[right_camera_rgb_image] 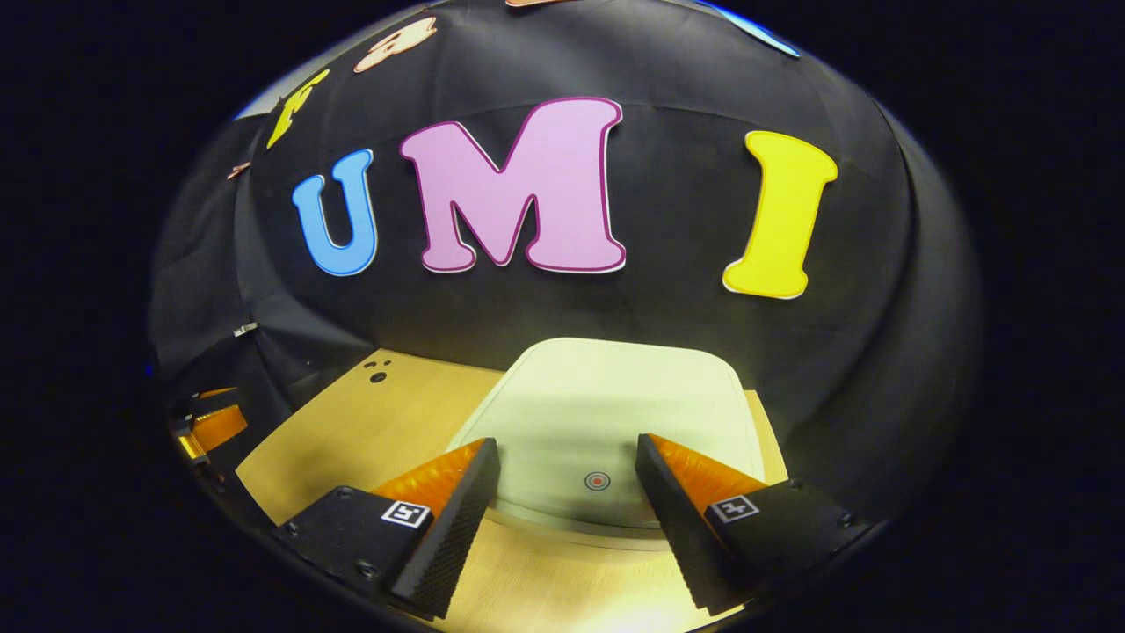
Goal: Press the lid of the desktop garbage bin to open it, pick up the crumpled paper on the desktop and throw it into the bin, then pick up the pop can on the desktop and drop it into the bin, and finally close the garbage bin lid.
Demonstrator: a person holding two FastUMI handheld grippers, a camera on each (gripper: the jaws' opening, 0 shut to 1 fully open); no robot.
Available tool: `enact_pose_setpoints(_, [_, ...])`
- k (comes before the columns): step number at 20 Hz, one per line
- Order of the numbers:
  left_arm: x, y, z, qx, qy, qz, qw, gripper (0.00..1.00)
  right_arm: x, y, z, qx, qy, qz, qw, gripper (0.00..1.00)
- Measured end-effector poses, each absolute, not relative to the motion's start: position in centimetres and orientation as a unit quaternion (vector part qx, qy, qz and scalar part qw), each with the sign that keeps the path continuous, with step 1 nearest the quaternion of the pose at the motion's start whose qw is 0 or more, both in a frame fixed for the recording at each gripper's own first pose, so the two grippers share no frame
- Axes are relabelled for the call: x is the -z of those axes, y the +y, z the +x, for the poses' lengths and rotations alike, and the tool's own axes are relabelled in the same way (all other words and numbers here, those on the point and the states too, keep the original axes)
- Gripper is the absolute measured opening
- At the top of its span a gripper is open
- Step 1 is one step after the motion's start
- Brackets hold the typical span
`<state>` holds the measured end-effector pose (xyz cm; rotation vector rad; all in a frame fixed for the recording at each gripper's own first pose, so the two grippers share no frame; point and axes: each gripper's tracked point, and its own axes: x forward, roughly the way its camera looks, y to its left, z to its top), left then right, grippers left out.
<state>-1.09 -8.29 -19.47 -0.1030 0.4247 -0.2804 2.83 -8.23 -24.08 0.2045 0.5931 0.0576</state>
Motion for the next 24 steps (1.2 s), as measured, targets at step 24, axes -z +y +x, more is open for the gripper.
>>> enact_pose_setpoints(24, [17.9,-11.0,-0.3,0.158,0.200,-0.023,0.967,0.96,15.7,-4.1,-4.0,-0.082,0.208,0.118,0.967,0.98])
